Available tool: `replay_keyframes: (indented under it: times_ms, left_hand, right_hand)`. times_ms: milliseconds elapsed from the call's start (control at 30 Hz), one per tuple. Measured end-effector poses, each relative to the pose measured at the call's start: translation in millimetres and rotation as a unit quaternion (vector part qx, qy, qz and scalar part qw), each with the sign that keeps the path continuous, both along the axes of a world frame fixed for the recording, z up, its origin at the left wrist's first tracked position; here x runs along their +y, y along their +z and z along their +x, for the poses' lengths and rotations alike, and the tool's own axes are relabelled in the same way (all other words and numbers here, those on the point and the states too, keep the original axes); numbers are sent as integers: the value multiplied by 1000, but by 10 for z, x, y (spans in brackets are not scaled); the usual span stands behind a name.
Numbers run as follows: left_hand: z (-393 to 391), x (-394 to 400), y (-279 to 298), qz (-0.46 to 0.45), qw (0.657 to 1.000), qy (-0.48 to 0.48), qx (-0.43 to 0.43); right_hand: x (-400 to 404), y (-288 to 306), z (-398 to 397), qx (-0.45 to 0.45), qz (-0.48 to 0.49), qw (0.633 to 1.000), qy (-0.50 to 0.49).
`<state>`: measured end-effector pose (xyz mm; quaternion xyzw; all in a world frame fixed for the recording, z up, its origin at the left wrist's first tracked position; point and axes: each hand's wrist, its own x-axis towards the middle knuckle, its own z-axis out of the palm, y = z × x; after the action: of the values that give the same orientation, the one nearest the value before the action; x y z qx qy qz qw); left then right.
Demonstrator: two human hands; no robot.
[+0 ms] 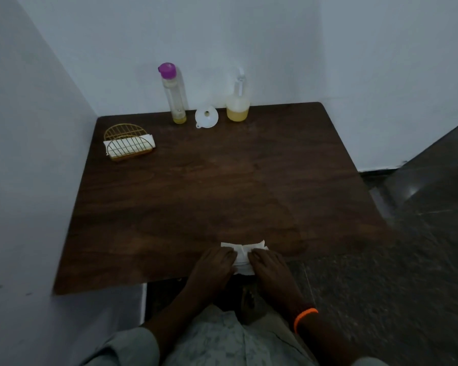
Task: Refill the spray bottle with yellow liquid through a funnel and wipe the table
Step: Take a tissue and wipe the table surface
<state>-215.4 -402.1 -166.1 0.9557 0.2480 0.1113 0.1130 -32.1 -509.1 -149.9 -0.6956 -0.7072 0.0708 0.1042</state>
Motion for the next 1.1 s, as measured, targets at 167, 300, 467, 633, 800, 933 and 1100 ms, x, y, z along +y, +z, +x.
replay_keyframes:
  times_ms: [167, 300, 467, 633, 800, 933, 1100]
  left_hand:
    - [-58, -65, 15, 21, 1000, -3, -3]
    - [-75, -115, 41, 12, 1000, -3, 5]
    - [-97, -207, 25, -53, 998, 0, 38]
    - [-49, -208, 213, -201, 978, 36, -38]
    - [142, 48, 412, -398, 904, 133, -79]
    - [446, 371, 634, -497, 843, 181, -98]
    - [1096, 784, 905, -512, 840, 142, -113]
  right_hand:
    - [-31, -3, -50, -21, 60, 998, -12]
    - [-47, -53, -60, -14, 70, 997, -19]
    - [-136, -73, -59, 26, 32, 999, -24]
    - [-197, 71, 82, 236, -48, 965, -103]
    - [-87, 403, 415, 375, -59, 901, -210]
    - [58, 616, 724, 439, -77, 851, -278]
    - [167, 852, 1197, 479, -33, 805, -349]
